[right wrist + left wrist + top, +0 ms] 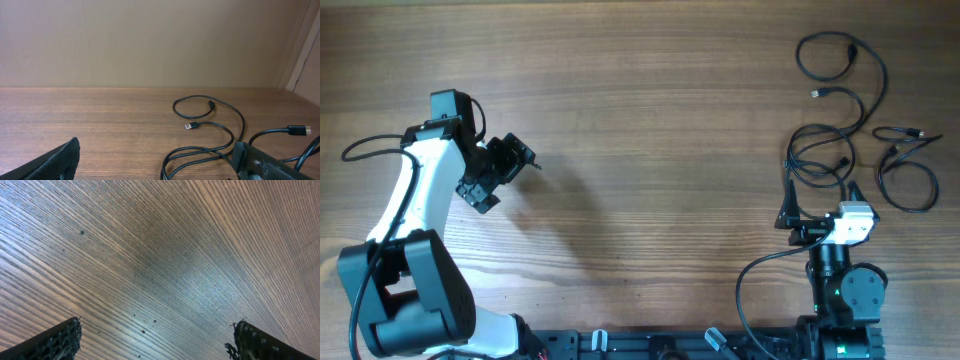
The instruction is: Untangle cables
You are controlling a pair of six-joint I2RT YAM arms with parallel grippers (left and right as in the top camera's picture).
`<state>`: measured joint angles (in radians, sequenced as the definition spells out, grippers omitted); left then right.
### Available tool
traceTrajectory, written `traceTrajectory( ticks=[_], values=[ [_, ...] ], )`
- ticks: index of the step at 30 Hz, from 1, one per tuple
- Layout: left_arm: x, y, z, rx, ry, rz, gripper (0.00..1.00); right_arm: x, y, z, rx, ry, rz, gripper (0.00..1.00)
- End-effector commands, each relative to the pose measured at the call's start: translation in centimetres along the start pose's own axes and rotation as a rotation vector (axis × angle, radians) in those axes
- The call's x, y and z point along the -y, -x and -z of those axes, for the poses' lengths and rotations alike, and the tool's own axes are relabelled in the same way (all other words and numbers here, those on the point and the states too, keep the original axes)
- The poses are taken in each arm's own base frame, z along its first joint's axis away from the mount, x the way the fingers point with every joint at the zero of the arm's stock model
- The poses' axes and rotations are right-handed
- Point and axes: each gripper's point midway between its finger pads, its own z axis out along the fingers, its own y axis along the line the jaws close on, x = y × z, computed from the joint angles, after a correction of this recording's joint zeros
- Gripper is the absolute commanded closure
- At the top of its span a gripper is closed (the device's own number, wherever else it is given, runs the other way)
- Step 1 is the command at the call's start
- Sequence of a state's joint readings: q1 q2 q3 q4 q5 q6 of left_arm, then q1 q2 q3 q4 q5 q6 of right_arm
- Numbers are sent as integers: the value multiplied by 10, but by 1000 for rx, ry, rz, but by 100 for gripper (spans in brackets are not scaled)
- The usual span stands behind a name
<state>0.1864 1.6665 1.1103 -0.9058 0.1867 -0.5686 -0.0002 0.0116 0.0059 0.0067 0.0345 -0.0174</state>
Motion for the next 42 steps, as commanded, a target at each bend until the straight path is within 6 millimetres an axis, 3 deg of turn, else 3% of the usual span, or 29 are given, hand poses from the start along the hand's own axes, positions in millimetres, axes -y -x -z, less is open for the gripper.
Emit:
traceTrajectory(
  ticks=[1,24,27,29,34,36,38,40,42],
  values=[
    [0,3,2,9,1,-12,0,2,2,0,11,-12,6,0],
    [0,4,1,11,0,-12,0,2,2,0,11,-12,6,0],
    [5,5,16,50,-29,-23,0,2,2,0,11,-12,6,0],
    [10,5,32,97,-64,-36,0,2,2,0,10,-12,6,0],
    [24,1,103,288,-202,-79,0,2,2,0,11,-12,6,0],
    [27,-8,146,406,-288,-107,0,2,2,0,11,-12,6,0],
    [26,-17,174,485,-346,-125,0,2,2,0,11,-12,6,0],
    [21,-28,201,569,-387,-136,0,2,2,0,11,-12,6,0],
    [15,-42,214,600,-411,-144,0,2,2,0,11,-12,6,0]
  ],
)
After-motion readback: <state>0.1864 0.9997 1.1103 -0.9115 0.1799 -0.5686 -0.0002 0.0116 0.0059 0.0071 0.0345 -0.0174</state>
